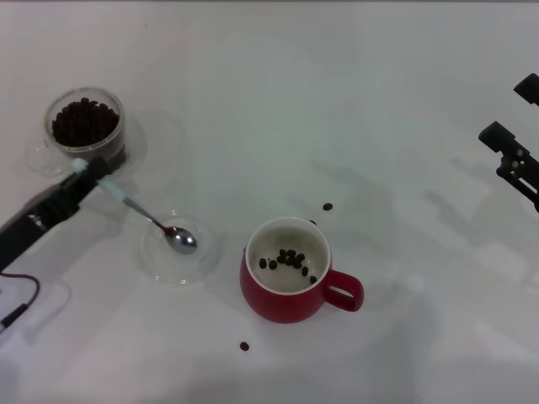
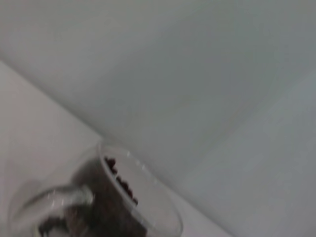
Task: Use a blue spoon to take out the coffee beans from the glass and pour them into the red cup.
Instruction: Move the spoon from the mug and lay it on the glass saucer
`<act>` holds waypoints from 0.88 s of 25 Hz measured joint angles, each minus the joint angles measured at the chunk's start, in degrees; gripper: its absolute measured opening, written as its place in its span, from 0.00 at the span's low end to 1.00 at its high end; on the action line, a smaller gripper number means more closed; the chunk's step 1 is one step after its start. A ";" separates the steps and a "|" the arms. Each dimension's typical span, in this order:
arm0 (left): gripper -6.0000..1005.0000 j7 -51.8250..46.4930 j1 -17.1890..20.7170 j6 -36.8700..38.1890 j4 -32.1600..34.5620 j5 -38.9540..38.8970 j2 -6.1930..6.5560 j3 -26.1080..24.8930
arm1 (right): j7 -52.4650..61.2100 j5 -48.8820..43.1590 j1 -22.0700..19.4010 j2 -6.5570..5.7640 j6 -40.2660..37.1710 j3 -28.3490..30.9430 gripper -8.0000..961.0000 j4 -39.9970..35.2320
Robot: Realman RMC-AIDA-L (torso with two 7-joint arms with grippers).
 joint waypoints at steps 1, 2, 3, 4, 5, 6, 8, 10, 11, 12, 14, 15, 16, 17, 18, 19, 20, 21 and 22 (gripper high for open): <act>0.13 -0.06 -0.12 -1.05 0.67 0.44 0.00 0.00 | 0.03 0.00 -0.02 0.00 0.01 0.00 0.69 0.00; 0.13 -0.06 -0.12 -1.05 0.67 0.44 0.00 0.00 | 0.04 0.00 -0.09 -0.01 0.01 0.00 0.69 0.00; 0.13 -0.26 -0.39 -3.28 1.97 1.43 -0.01 -0.02 | 0.04 0.00 -0.18 -0.01 0.02 0.00 0.69 0.00; 0.13 -0.28 -0.42 -3.63 2.18 1.58 -0.01 -0.02 | 0.05 0.00 -0.28 -0.02 0.03 0.00 0.69 0.00; 0.13 -0.32 -0.49 -4.01 2.47 1.78 -0.02 -0.04 | 0.05 0.00 -0.35 -0.03 0.04 0.00 0.69 0.00; 0.13 -0.33 -0.51 -4.25 2.71 1.95 -0.02 -0.03 | 0.05 0.00 -0.42 -0.02 0.05 0.00 0.69 0.00; 0.13 -0.33 -0.53 -4.53 3.11 2.31 -0.02 -0.03 | 0.05 0.00 -0.52 -0.03 0.05 0.00 0.69 0.00; 0.13 -0.39 -0.54 -4.80 3.24 2.69 -0.02 -0.04 | 0.05 0.00 -0.56 -0.02 0.05 0.00 0.69 0.11; 0.13 -0.45 -0.55 -4.81 3.26 2.76 -0.02 -0.04 | 0.05 0.00 -0.57 -0.02 0.05 0.00 0.69 0.22; 0.13 -0.48 -0.52 -4.83 3.29 2.80 -0.02 -0.04 | 0.05 0.00 -0.57 -0.02 0.05 0.00 0.69 0.31; 0.16 -0.52 -0.30 -4.87 3.43 2.84 -0.02 -0.02 | 0.05 0.00 -0.58 -0.03 0.05 0.00 0.69 0.49; 0.17 -0.53 -0.16 -4.88 3.51 2.85 -0.02 -0.02 | 0.05 0.00 -0.58 -0.02 0.05 0.00 0.69 0.51; 0.18 -0.54 0.07 -4.91 3.59 2.85 -0.02 -0.04 | 0.05 0.00 -0.56 -0.03 0.05 0.00 0.69 0.52; 0.20 -0.54 0.32 -4.96 3.64 2.84 -0.02 -0.08 | 0.05 0.00 -0.55 -0.05 0.05 -0.02 0.69 0.53; 0.21 -0.54 0.68 -4.98 3.64 2.76 -0.02 -0.19 | 0.05 0.00 -0.52 -0.07 0.05 -0.05 0.69 0.53; 0.22 -0.55 0.96 -5.00 3.58 2.67 -0.02 -0.30 | 0.05 0.00 -0.49 -0.12 0.04 -0.09 0.69 0.53; 0.23 -0.54 1.31 -5.03 3.49 2.46 -0.02 -0.43 | 0.05 0.00 -0.46 -0.14 0.04 -0.13 0.69 0.53; 0.25 -0.50 1.58 -5.04 3.40 2.37 0.00 -0.51 | 0.05 0.00 -0.45 -0.18 0.04 -0.15 0.69 0.53; 0.26 -0.42 1.85 -5.05 3.29 2.32 0.02 -0.55 | 0.05 0.00 -0.44 -0.22 0.04 -0.15 0.69 0.53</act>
